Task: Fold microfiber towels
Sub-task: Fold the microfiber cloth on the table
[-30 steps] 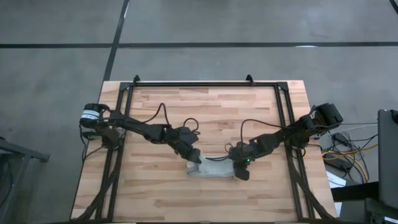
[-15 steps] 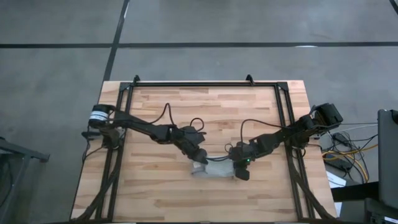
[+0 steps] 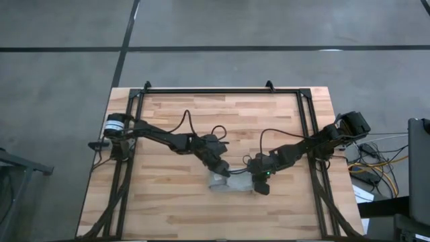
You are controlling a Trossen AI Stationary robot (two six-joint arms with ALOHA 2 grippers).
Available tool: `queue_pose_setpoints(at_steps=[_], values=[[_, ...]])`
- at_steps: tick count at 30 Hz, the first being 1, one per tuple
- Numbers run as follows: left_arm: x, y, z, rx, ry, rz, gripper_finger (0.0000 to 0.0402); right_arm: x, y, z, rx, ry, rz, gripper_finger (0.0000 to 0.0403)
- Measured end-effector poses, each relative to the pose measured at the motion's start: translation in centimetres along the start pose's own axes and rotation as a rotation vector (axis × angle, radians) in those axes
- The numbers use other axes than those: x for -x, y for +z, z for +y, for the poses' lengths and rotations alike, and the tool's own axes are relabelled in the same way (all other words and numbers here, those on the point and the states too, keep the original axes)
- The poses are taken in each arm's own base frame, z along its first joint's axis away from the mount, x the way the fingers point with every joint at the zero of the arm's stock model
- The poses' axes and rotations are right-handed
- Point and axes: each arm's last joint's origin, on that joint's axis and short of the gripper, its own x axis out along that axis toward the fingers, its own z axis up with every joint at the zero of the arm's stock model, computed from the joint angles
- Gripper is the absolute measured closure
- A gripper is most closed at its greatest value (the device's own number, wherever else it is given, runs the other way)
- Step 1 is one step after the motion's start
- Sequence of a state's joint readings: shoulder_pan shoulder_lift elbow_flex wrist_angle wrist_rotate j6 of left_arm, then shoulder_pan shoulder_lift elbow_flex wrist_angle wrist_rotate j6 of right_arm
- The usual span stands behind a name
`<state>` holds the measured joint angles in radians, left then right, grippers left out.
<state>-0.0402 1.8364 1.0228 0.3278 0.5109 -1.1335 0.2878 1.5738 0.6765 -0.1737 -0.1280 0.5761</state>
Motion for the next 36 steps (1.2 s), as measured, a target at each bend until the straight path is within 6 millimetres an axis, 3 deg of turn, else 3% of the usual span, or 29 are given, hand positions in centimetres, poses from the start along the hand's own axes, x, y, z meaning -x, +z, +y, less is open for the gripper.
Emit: queue_pose_setpoints(at_steps=[36], values=[[0.27,0.70,-0.36,-0.084,-0.042,-0.040,0.0401,0.38,0.68,0.26,-0.040,-0.028,-0.099,0.0360]])
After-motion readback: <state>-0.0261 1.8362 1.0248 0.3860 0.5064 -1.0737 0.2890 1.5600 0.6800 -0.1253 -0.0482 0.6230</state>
